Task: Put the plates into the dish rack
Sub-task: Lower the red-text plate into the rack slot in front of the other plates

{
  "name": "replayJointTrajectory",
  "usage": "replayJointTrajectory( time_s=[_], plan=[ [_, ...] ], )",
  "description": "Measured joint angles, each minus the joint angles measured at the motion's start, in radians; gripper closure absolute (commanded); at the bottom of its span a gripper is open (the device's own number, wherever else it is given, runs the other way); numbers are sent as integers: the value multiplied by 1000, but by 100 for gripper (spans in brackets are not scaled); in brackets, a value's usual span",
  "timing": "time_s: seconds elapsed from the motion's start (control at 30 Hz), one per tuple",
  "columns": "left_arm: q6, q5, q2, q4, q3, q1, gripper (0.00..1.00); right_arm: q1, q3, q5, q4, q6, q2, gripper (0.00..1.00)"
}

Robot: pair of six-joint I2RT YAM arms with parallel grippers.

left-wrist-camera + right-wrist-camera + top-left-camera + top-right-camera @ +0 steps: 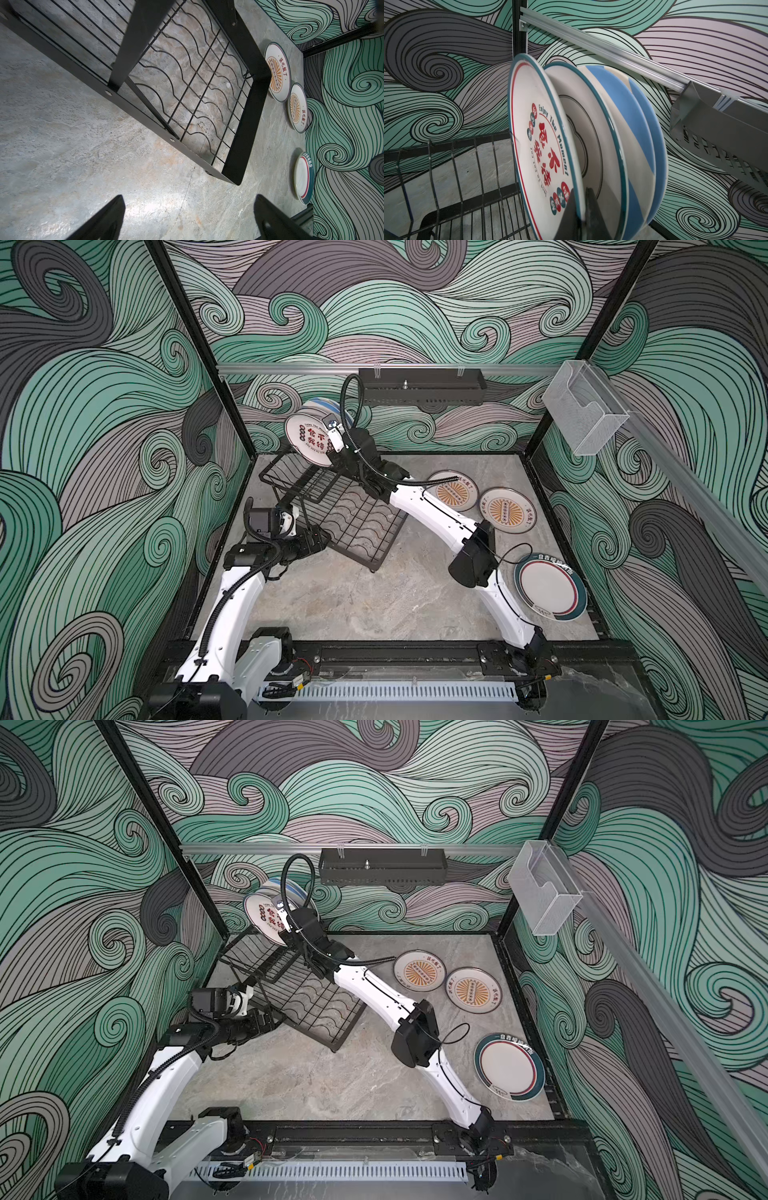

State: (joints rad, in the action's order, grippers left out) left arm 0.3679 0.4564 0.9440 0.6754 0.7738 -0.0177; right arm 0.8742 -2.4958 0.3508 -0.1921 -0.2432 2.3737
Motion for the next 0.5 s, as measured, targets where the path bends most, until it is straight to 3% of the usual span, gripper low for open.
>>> replayJointTrajectory(
  time_s=[0.5],
  plan=[
    [0, -1, -12, 3, 0, 0, 1, -1, -2, 1, -14, -23, -2, 51]
  ],
)
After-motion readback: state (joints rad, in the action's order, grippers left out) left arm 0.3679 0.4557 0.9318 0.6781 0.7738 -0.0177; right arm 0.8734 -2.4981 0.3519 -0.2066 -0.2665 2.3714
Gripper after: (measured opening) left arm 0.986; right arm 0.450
